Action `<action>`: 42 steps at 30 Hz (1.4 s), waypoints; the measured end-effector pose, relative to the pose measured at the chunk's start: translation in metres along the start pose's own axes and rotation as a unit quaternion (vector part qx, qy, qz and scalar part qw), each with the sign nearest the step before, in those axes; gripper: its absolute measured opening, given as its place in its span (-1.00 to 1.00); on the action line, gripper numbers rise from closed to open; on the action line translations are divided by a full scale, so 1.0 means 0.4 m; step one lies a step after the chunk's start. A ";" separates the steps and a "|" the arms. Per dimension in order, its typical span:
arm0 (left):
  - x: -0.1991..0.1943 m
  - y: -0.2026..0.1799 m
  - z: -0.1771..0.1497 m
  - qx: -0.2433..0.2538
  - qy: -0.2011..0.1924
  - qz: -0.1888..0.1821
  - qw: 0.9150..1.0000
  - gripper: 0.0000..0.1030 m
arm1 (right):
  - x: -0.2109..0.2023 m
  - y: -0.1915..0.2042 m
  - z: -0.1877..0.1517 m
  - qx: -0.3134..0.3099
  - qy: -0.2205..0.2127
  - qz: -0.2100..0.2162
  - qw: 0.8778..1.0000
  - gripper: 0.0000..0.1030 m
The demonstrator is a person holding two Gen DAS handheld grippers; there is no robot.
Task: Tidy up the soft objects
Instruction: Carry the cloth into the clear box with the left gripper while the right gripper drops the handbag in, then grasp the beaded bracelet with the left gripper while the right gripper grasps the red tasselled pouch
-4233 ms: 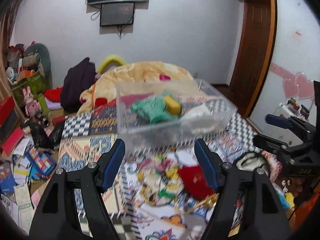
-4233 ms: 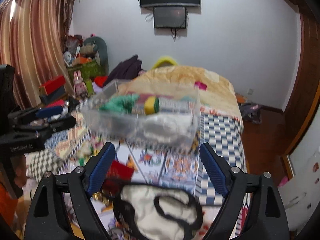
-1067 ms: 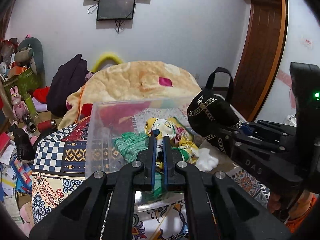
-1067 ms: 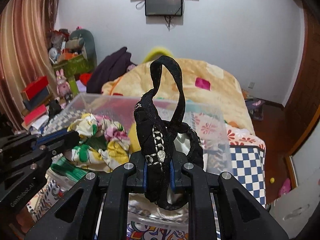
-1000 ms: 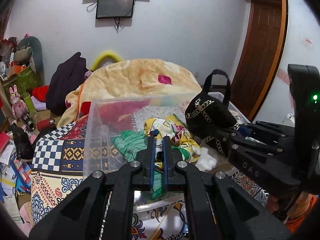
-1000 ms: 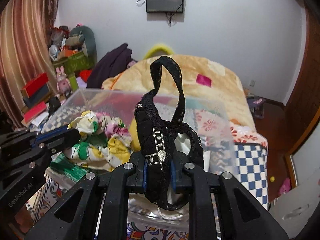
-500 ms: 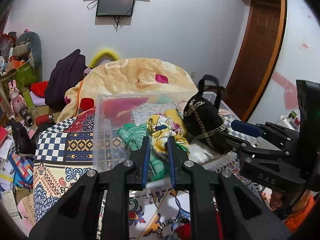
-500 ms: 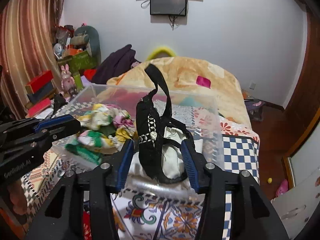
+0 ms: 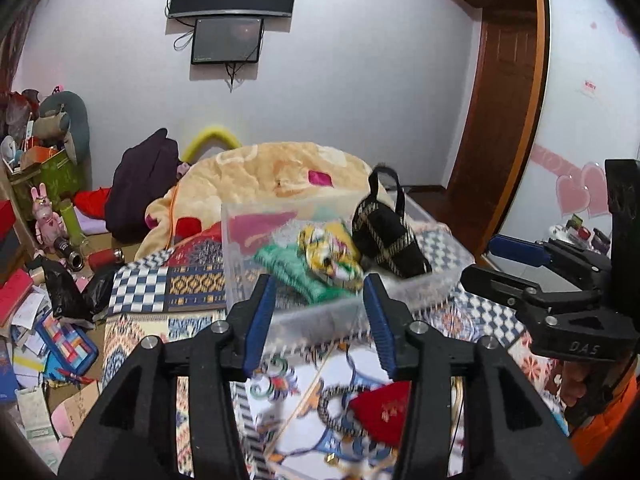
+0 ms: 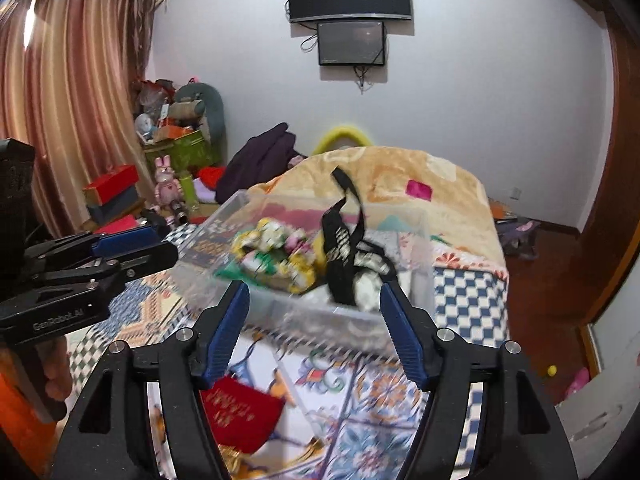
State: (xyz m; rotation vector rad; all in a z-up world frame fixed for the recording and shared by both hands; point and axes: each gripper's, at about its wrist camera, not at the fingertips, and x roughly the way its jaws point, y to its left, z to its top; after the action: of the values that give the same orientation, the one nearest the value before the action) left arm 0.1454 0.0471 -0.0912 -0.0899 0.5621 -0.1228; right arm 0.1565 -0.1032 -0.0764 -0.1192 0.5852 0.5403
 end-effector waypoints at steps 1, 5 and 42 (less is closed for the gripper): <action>0.000 0.001 -0.013 -0.001 0.005 0.000 1.000 -0.10 | 0.004 0.006 -0.010 -0.001 0.005 0.004 1.000 0.26; 0.014 0.009 -0.064 -0.011 0.034 -0.002 0.999 -0.10 | 0.023 0.028 -0.051 0.003 0.027 0.020 0.999 0.26; 0.085 0.013 -0.195 -0.033 0.098 -0.016 0.994 -0.90 | 0.046 0.055 -0.192 0.030 0.069 0.044 0.996 -0.38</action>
State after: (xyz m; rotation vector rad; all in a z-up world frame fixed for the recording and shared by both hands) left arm 0.1327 0.0434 -0.1754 -0.1525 0.7621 -0.1449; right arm 0.1202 -0.0960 -0.1496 -0.0739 0.7434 0.6032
